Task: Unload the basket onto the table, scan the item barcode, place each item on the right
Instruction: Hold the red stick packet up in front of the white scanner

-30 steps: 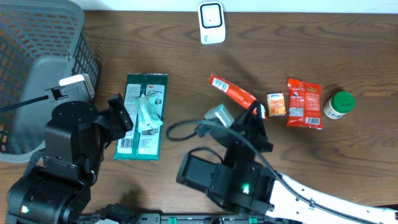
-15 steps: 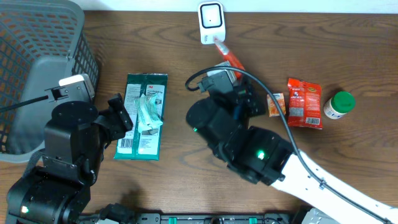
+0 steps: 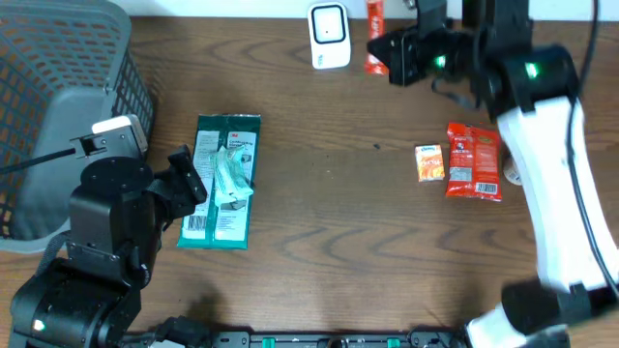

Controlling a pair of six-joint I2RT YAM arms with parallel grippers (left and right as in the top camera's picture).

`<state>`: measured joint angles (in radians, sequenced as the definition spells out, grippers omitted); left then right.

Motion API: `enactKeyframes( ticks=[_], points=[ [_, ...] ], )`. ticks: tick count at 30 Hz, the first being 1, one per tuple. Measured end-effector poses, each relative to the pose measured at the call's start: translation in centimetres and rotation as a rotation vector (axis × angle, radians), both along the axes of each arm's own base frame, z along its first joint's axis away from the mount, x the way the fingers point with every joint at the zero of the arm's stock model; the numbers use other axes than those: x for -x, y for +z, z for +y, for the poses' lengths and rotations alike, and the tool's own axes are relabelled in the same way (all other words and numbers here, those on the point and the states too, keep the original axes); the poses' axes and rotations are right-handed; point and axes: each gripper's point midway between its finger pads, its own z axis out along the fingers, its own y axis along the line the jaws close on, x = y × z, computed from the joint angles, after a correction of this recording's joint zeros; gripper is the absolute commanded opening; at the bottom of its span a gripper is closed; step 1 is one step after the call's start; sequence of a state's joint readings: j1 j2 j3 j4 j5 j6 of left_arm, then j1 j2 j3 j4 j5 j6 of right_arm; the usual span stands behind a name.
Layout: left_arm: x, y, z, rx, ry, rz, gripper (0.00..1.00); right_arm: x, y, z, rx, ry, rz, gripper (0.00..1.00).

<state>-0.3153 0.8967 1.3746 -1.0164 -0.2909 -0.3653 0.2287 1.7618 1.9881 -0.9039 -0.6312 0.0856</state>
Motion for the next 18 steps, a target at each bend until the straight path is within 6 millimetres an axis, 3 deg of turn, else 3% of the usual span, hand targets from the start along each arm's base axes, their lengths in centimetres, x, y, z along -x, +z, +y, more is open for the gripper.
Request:
enactKeyframes(
  ticks=[7,13,18],
  points=[
    [0.0,0.0,0.0,0.0,0.0,0.0,0.82,-8.0,-3.7,2.0,-0.425,0.254,0.077,0.01],
    [0.0,0.0,0.0,0.0,0.0,-0.001,0.82,-12.1,-7.8,3.2,-0.605,0.327,0.154,0.01],
    [0.0,0.0,0.0,0.0,0.0,0.0,0.82,-14.9,-15.8,3.6,-0.722,0.199,0.476,0.01]
  ],
)
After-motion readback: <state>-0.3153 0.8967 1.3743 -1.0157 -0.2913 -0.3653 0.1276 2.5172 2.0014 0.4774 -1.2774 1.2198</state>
